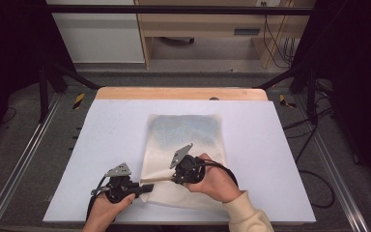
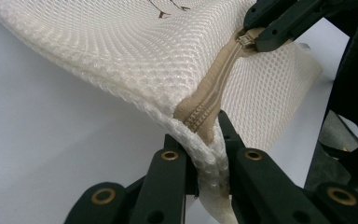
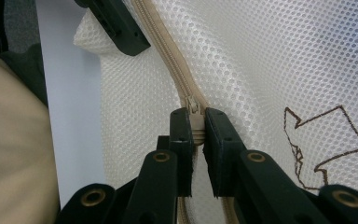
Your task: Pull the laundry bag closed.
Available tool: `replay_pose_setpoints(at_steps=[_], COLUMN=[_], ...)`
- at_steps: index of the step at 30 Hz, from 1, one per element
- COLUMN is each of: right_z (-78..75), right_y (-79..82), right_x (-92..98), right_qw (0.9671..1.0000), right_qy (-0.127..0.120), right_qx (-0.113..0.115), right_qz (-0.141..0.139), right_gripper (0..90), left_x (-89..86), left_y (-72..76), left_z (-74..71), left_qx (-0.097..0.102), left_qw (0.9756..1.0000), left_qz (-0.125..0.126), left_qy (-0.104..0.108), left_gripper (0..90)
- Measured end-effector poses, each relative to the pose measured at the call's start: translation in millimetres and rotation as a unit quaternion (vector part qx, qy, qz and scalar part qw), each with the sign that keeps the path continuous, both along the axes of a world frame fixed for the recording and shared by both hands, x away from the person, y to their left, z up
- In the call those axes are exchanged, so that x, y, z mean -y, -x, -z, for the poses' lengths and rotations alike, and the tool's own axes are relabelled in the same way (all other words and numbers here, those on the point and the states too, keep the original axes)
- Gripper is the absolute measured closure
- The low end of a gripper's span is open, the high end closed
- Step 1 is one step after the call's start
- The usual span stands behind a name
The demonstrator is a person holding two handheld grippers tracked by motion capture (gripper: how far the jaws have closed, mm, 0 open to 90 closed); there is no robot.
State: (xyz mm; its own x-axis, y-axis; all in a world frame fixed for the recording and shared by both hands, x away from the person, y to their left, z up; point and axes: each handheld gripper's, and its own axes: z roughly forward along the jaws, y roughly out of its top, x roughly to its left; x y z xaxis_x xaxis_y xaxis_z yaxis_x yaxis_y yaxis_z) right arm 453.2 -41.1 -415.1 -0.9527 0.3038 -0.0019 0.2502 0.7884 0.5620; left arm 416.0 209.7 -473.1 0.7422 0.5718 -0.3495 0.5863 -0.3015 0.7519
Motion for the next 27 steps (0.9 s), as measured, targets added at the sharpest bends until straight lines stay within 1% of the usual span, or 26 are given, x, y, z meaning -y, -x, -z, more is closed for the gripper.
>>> replay_pose_setpoints(at_steps=[2, 4, 6, 9, 12, 14, 18, 22, 27], right_z=[-0.9, -1.3, -2.4, -2.1, -2.4, -2.3, -1.2, -2.5, -2.7], right_y=[2.5, 3.3, 4.1, 3.7, 4.2, 3.9, 4.7, 4.8, 5.1], right_x=[0.2, 0.6, 0.8, 1.3, 2.5, 3.5, 2.8, 3.1, 3.0], right_qw=[1.0, 1.0, 1.0, 1.0, 1.0, 1.0, 1.0, 1.0, 1.0], right_qy=[0.003, 0.0, 0.002, 0.0, 0.001, 0.0, 0.004, 0.003, 0.005], right_qx=[-0.001, 0.003, 0.003, 0.006, 0.005, 0.004, 0.003, 0.007, 0.008], right_qz=[0.004, 0.005, 0.007, 0.003, 0.006, 0.006, 0.008, 0.004, 0.003], right_gripper=[82.1, 82.1, 82.1, 82.1, 82.1, 82.1, 82.1, 82.1, 82.1], left_x=[0.4, 0.3, -0.2, 0.4, 1.5, 2.0, 2.0, 1.9, 2.4], left_y=[0.7, 0.7, 0.5, 0.5, 0.9, 1.2, 1.1, 1.5, 1.8], left_z=[-0.9, -1.6, -1.5, -1.3, -1.2, -1.6, -1.1, -1.0, -1.8], left_qx=[0.002, 0.003, 0.003, 0.003, 0.006, 0.008, 0.006, 0.007, 0.011], left_qw=[1.0, 1.0, 1.0, 1.0, 1.0, 1.0, 1.0, 1.0, 0.9999], left_qz=[-0.001, 0.001, 0.0, 0.0, 0.001, 0.002, 0.003, 0.003, 0.004], left_qy=[-0.001, -0.002, 0.001, 0.0, 0.001, -0.002, -0.002, 0.001, -0.002], left_gripper=[84.5, 84.6, 84.5, 84.5, 84.5, 84.6, 84.6, 84.6, 84.7])
